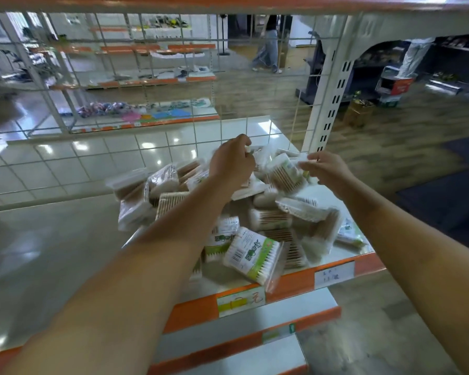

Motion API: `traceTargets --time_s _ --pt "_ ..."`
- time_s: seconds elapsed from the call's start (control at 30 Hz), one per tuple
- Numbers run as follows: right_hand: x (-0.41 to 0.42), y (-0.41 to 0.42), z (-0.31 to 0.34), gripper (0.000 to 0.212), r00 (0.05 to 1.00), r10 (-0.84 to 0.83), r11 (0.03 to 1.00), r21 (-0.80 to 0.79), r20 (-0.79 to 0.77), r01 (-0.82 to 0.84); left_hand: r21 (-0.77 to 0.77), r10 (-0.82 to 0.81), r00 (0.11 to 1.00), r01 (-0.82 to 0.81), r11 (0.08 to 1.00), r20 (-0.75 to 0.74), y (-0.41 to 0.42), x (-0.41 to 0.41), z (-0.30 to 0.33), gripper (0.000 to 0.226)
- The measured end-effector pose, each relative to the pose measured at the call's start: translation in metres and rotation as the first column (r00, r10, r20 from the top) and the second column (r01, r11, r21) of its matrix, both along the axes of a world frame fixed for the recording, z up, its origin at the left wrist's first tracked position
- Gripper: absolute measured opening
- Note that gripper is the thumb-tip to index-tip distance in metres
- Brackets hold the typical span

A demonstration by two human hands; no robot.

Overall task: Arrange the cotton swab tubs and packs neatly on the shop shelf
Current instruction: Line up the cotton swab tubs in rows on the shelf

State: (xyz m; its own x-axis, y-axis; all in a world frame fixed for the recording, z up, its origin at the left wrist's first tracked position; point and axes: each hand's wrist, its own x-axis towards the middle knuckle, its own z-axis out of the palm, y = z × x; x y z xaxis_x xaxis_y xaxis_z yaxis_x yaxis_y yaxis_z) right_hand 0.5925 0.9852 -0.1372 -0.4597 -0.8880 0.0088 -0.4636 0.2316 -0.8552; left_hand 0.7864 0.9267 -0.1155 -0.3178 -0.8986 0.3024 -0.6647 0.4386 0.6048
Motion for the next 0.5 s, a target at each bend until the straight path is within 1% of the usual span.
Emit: traceTargets --time_s 0.07,0.13,0.2,0.27,0.33,0.4,0.5 --pt "0.001 0.002 -0.004 0.048 0.997 0.077 0.996 0.048 0.01 -0.078 0.023 -0.011 0.999 0.01 1.0 0.032 -0.003 -0.001 -0.001 0.036" --pt "0.001 0.003 -0.01 0.056 0.992 0.126 0.99 0.06 0.012 -0.126 0.028 -0.007 0.999 0.006 1.0 0.047 -0.003 -0.002 -0.002 0.036" --pt "0.001 0.001 -0.015 0.057 0.989 0.148 0.987 0.057 -0.002 -0.147 0.029 -0.01 0.999 0.009 1.0 0.04 -0.003 -0.004 -0.004 0.035" --pt "0.001 0.0 -0.018 0.049 0.984 0.177 0.983 0.05 -0.036 -0.175 0.053 -0.028 0.999 0.029 0.998 -0.019 -0.003 -0.005 -0.005 0.033" --pt "0.001 -0.001 -0.021 0.04 0.972 0.219 0.975 0.055 -0.079 -0.215 0.097 -0.033 0.992 0.045 0.994 -0.12 -0.003 -0.007 -0.007 0.03" --pt "0.002 0.0 -0.023 0.042 0.963 0.225 0.974 0.055 -0.147 -0.219 0.119 -0.019 0.977 0.045 0.992 -0.211 -0.004 -0.007 -0.007 0.027" --pt "0.0 0.0 -0.025 0.046 0.949 0.22 0.975 0.017 -0.226 -0.222 0.148 -0.006 0.953 0.053 0.988 -0.303 -0.005 -0.006 -0.004 0.025"
